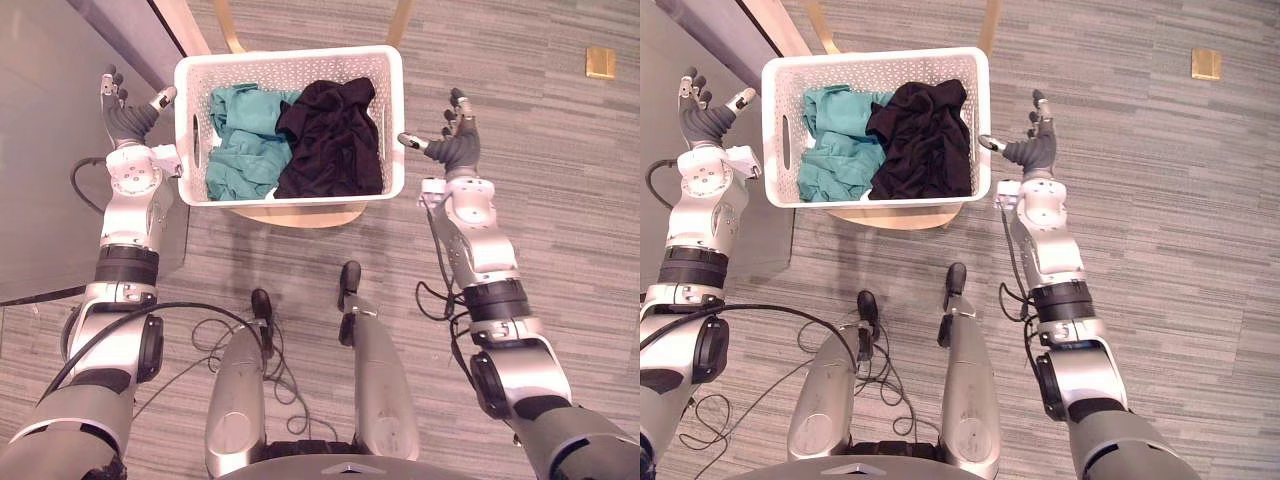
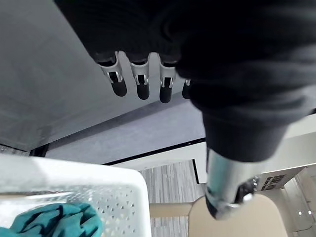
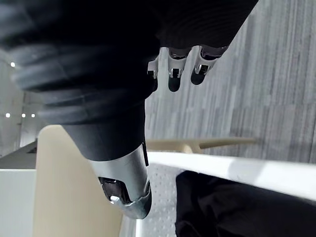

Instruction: Pick up the laundry basket with both hands and put the clothes into the washing machine.

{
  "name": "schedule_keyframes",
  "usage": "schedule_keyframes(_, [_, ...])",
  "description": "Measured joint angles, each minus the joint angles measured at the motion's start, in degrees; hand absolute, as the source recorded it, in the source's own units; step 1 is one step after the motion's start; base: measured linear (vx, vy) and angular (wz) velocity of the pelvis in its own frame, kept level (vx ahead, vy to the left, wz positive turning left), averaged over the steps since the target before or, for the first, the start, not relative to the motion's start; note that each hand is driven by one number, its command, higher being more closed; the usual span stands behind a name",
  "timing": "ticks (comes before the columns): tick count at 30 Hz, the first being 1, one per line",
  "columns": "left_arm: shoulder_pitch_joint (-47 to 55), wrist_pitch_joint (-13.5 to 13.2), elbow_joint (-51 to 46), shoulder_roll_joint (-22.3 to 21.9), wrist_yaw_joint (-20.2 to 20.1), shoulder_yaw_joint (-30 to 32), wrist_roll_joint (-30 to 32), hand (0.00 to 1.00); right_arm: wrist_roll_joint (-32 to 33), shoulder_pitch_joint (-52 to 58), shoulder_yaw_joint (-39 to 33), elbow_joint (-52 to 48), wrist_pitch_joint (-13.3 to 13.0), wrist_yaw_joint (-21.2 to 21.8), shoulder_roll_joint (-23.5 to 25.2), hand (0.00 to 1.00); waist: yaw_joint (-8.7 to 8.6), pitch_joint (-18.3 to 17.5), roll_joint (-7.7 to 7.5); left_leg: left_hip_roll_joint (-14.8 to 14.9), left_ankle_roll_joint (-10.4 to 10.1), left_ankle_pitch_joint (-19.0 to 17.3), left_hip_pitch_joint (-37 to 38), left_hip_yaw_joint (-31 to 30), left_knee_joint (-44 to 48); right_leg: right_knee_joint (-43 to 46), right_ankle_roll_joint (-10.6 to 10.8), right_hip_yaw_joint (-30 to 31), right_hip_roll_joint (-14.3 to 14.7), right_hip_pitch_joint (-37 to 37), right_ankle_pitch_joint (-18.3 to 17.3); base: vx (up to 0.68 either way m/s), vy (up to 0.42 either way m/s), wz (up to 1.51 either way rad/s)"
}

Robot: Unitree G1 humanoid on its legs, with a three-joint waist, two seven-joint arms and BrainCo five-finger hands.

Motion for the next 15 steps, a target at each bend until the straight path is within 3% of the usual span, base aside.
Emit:
schedule_keyframes(8, [15.83,-0.53,-12.1,-0.37,-0.61,4.91,0.09,0.0,-1.85,13.34,-8.7,-9.25,0.0,2.98,-4.13,0.0,-0.06,-0.25,-0.04,0.38,0.17,-1.21,6.5,0.44,-0.03,1.03,0.23,0.14,0.16,6.04,-1.62,-0.01,-0.002,-0.03])
schedule_keyframes(12, [29.2,-1.08,-16.69,-6.96,-2.17,7.31,1.76,0.0,-2.45,25.98,-15.67,-11.33,-0.08,4.28,-1.54,0.0,0.7,-5.75,-0.05,-0.21,0.16,-1.24,9.99,0.84,-2.63,1.81,0.56,0.02,-0.44,8.06,-3.32,0.07,-0.006,0.03])
schedule_keyframes(15, [40.71,-1.15,-17.02,-14.43,-3.88,8.77,2.28,0.0,-4.72,36.12,-20.89,-10.71,-0.05,5.61,4.7,0.0,0.84,-9.46,-0.06,-0.9,-0.04,-1.06,15.69,1.01,-6.31,2.6,1.05,-0.18,-1.07,12.31,-5.63,0.12,0.002,0.04])
